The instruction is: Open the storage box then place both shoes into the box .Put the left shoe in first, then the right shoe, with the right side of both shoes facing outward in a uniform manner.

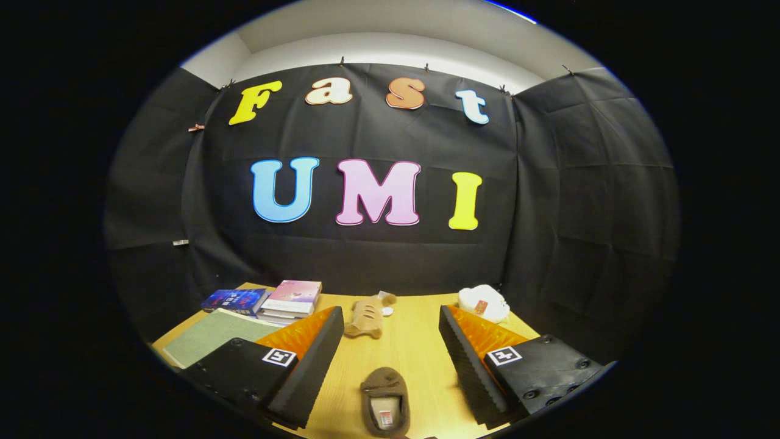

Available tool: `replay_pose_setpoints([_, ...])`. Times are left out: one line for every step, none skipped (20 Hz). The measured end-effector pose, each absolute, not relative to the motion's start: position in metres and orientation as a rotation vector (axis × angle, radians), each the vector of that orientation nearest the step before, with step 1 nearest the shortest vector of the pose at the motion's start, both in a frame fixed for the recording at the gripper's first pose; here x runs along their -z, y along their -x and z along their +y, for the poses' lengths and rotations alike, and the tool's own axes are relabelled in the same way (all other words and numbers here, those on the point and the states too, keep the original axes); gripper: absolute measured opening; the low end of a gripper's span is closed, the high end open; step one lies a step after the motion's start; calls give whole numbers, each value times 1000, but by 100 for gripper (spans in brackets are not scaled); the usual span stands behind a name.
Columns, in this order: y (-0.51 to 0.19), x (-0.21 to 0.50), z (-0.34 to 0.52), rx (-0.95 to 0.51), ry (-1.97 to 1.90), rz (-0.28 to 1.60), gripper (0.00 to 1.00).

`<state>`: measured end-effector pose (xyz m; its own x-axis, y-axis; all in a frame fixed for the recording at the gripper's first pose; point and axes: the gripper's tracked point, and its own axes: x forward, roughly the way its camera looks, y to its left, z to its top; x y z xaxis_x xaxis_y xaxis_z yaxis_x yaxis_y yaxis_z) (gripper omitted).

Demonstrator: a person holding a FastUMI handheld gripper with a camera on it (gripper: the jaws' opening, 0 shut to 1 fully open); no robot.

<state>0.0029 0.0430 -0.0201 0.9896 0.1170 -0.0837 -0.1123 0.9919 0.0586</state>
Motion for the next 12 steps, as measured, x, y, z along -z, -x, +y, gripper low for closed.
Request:
replay_pose_setpoints([-4, 25, 49, -142, -74, 108, 97])
replay_pose_setpoints([-5, 31, 57, -177, -97, 138, 97])
replay_pose_setpoints([-5, 37, 64, -209, -118, 161, 97])
replay_pose_setpoints([-6, 43, 70, -243, -137, 187, 97])
replay_pose_setpoints([-7, 49, 76, -275, -154, 209, 98])
replay_pose_setpoints([-7, 55, 83, -313, -173, 238, 98])
replay_pose_setpoints([-5, 61, 89, -352, -198, 267, 97])
replay_pose_setpoints([-7, 71, 101, -403, -237, 308, 98])
replay_pose_setpoints([-4, 79, 113, -460, -282, 353, 98])
replay_pose_setpoints([-1, 84, 124, -509, -329, 391, 98])
replay_pose_setpoints([4, 91, 133, -553, -370, 430, 98])
replay_pose_setpoints([11, 99, 142, -598, -405, 469, 98])
